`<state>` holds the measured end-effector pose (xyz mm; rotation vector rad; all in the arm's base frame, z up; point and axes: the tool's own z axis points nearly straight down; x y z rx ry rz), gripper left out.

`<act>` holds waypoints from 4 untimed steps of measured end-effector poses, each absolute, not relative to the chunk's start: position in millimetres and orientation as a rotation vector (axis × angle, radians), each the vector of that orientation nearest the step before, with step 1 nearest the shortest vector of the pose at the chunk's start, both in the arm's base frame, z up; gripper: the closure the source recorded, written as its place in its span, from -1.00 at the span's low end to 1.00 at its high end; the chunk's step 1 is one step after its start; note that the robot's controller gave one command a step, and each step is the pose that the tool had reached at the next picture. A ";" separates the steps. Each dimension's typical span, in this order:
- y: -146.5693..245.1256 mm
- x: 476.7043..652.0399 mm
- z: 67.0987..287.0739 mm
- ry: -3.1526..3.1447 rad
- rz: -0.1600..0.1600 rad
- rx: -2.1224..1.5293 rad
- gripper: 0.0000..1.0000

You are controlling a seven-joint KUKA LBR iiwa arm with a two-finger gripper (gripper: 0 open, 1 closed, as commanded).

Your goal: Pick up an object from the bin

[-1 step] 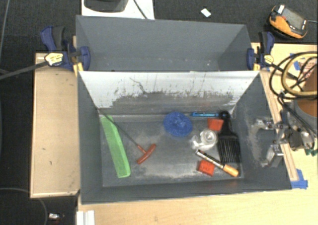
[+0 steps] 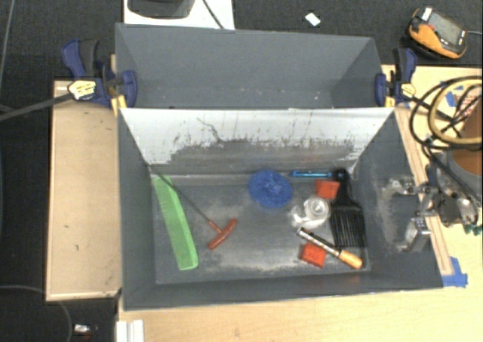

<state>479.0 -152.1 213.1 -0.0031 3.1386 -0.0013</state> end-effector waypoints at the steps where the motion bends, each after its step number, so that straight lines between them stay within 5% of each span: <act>1: -148.3 509.6 144.4 3.099 -0.007 -0.453 -1.00; 2: -146.5 514.7 88.0 3.068 0.002 -0.679 -1.00; 3: -135.5 520.8 104.3 2.831 -0.008 -1.343 -1.00; 4: -143.7 504.7 72.3 2.811 0.008 -1.380 -1.00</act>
Offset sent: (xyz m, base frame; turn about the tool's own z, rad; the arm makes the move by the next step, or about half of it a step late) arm 0.0253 0.0064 -0.0630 -0.5934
